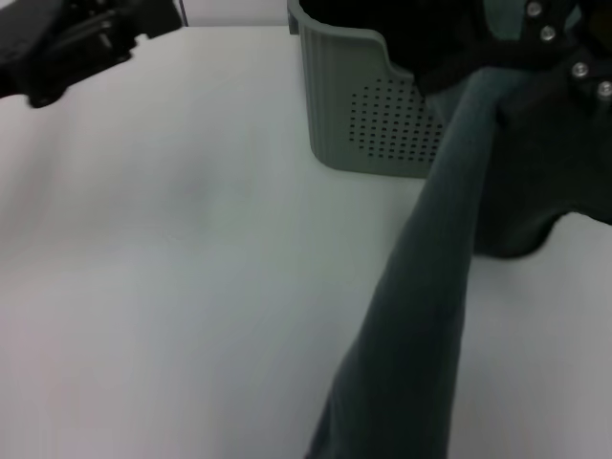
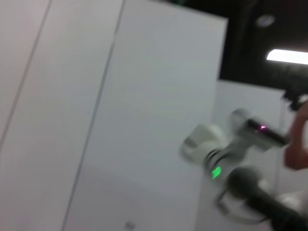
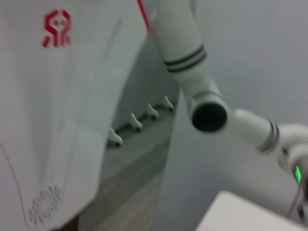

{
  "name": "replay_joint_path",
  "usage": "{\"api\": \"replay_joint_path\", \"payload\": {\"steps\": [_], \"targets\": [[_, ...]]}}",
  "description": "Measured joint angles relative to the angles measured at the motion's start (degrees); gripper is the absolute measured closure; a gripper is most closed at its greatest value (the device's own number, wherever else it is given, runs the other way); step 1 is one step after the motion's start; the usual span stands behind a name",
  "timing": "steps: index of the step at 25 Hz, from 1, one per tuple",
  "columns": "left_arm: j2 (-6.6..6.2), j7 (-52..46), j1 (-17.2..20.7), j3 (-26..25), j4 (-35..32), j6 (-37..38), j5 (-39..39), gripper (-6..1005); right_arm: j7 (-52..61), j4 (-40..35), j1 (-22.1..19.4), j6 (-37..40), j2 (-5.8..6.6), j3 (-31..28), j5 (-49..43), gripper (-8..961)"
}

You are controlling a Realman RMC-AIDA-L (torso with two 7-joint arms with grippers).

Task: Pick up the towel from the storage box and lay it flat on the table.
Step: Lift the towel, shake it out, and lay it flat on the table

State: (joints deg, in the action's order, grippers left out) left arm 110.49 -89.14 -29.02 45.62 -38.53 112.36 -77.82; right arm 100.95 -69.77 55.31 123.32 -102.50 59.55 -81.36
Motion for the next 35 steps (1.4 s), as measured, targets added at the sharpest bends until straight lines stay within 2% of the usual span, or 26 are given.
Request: {"api": "replay_joint_path", "payload": {"steps": [5, 9, 14, 22, 26, 30, 35], "targets": [[1.47, 0.46, -2.17, 0.17, 0.07, -5.60, -7.26, 617, -2.42, -0.24, -0.36, 0.00, -0.19, -0.57, 5.69, 954], [3.41, 0.37, -4.86, 0.15, 0.77, -8.42, -11.67, 614, -3.81, -0.21, -0.12, -0.05, -0.31, -0.83, 7.59, 954], [6.30, 0.51, -8.06, 0.52, 1.88, -13.63, -15.08, 616, -4.13, 0.02, 0.58, -0.09, -1.25, -0.83, 7.81, 953], [9.08, 0.87, -13.38, 4.64, 4.58, -13.77, -15.80, 620, -6.12, 3.54, 2.09, -0.20, -2.21, -0.70, 6.72, 954], [9.32, 1.18, -13.40, 9.83, 4.53, -12.40, -10.61, 620, -6.33, 6.40, 2.31, -0.26, -2.35, -0.78, 3.64, 954], [8.91, 2.52, -11.00, 10.75, 4.06, -9.30, -3.97, 619, -5.98, 9.76, 1.29, -0.35, -2.05, -1.15, 0.41, 953], [6.50, 2.83, -7.06, 10.70, 3.92, -7.30, 3.06, 619, -5.81, 9.92, -1.11, -0.40, -1.44, -3.92, -0.08, 953]]}}
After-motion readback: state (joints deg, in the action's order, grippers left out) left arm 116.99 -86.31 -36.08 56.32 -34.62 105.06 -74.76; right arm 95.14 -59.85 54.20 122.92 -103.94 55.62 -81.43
